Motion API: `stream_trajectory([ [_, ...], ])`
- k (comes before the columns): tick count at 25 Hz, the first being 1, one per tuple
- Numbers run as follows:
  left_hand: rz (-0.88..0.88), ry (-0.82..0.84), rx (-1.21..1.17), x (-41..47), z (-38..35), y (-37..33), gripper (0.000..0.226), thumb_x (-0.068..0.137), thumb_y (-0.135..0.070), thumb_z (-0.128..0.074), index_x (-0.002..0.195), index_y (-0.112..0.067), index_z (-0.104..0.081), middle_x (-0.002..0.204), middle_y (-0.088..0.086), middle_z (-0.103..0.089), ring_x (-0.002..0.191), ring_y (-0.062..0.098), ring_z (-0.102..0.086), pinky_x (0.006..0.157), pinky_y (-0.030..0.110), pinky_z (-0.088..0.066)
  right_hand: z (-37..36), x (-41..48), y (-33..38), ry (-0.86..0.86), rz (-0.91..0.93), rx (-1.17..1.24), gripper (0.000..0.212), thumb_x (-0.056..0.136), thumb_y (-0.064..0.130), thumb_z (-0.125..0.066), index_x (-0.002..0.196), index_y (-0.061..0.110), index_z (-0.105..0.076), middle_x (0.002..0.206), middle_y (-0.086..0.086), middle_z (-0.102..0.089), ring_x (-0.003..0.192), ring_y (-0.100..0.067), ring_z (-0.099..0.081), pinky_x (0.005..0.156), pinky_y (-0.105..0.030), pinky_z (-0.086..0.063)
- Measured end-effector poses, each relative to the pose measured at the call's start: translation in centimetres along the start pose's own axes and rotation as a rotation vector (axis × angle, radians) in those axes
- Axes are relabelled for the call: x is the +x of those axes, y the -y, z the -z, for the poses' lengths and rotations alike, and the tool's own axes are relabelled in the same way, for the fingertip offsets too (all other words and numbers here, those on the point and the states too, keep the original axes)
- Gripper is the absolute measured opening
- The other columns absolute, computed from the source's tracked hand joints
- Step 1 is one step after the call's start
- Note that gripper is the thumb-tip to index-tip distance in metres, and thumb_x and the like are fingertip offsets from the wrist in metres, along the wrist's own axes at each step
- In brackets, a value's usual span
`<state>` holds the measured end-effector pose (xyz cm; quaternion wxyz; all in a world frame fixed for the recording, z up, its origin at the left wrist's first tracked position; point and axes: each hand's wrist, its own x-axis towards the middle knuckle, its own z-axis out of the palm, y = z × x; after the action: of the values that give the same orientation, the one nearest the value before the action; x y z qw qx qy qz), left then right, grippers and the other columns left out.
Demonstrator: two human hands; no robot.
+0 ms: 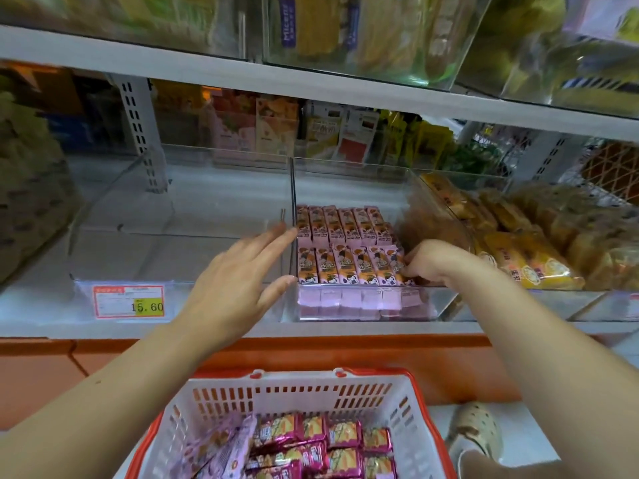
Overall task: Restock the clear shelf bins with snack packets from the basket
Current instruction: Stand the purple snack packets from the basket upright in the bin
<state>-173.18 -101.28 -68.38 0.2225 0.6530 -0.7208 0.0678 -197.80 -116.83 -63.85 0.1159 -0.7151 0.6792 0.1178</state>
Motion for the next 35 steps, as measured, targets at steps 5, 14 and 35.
stream_trajectory([
  [5, 0.023, -0.004, -0.025, -0.5, 0.4, -0.6, 0.067, 0.090, -0.060, -0.025, 0.151, -0.032, -0.020, 0.154, -0.002, -0.032, 0.139, 0.021, -0.033, 0.109, 0.043, -0.034, 0.1, -2.1, -0.1, -0.115, 0.029, 0.026, 0.040, 0.099, 0.023, -0.051, 0.136, 0.009, -0.052, 0.129, -0.013, -0.059, 0.115, -0.028, -0.057, 0.092, -0.034, -0.046],
  [14, -0.029, 0.323, -0.101, -15.0, -2.9, -0.8, 0.043, 0.093, -0.030, -0.051, 0.135, -0.023, -0.048, 0.131, 0.000, -0.049, 0.115, 0.019, -0.052, 0.087, 0.034, -0.048, -16.5, -14.3, 1.9, -0.198, 0.520, 0.596, 0.032, 0.095, 0.019, -0.052, 0.126, 0.025, -0.054, 0.108, 0.006, -0.057, 0.087, -0.006, -0.055, 0.074, -0.018, -0.043],
  [35, 0.247, 0.676, -0.233, -23.4, -11.0, -3.1, 0.064, 0.094, -0.030, -0.058, 0.149, -0.031, -0.025, 0.151, -0.002, -0.029, 0.136, 0.021, -0.032, 0.105, 0.035, -0.038, -31.0, -15.7, 2.2, 0.565, 0.469, 0.517, 0.038, 0.090, 0.015, -0.059, 0.120, 0.036, -0.052, 0.101, 0.002, -0.051, 0.068, -0.019, -0.057, 0.063, -0.031, -0.048],
])
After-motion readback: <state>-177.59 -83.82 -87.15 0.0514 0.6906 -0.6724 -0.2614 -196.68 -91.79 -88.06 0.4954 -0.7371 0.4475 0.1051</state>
